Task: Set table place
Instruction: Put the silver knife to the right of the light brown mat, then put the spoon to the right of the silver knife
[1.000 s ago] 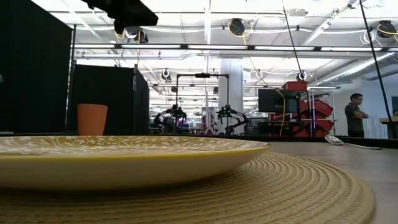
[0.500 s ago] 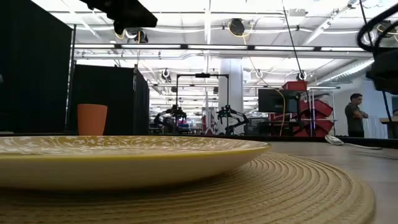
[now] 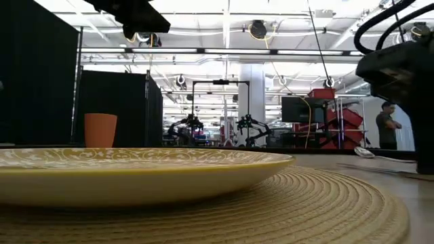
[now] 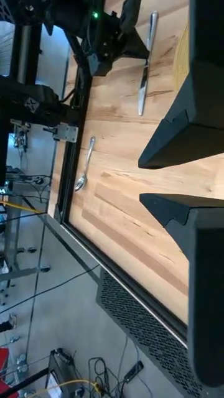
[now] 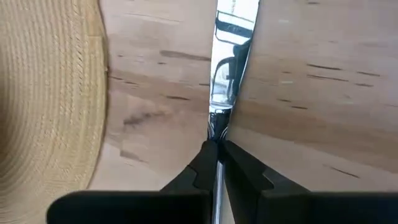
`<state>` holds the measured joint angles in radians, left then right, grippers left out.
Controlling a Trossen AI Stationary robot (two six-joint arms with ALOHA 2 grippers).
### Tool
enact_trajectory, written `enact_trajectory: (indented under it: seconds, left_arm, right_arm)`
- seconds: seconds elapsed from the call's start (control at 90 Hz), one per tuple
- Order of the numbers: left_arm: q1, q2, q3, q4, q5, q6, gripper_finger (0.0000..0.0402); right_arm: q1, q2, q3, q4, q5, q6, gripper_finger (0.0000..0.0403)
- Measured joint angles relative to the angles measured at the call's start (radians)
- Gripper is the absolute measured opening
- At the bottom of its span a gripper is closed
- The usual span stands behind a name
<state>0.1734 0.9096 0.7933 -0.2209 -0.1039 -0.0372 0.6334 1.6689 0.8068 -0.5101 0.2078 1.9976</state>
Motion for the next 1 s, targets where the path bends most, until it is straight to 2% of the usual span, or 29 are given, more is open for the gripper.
enact_trajectory:
  seconds: [0.489,1.0]
  left_arm:
    - [0.0,0.0,0.0,-0.006,0.003,0.0,0.0063]
    - [0.0,0.0,0.0,-0.006,0.003,-0.001,0.0063]
  right_arm:
    - [0.0,0.011,0.02,0.031,0.009,-0.028,0.0016]
    - [0.0,0.002,0.021,0.063,0.006,-0.068,0.0111]
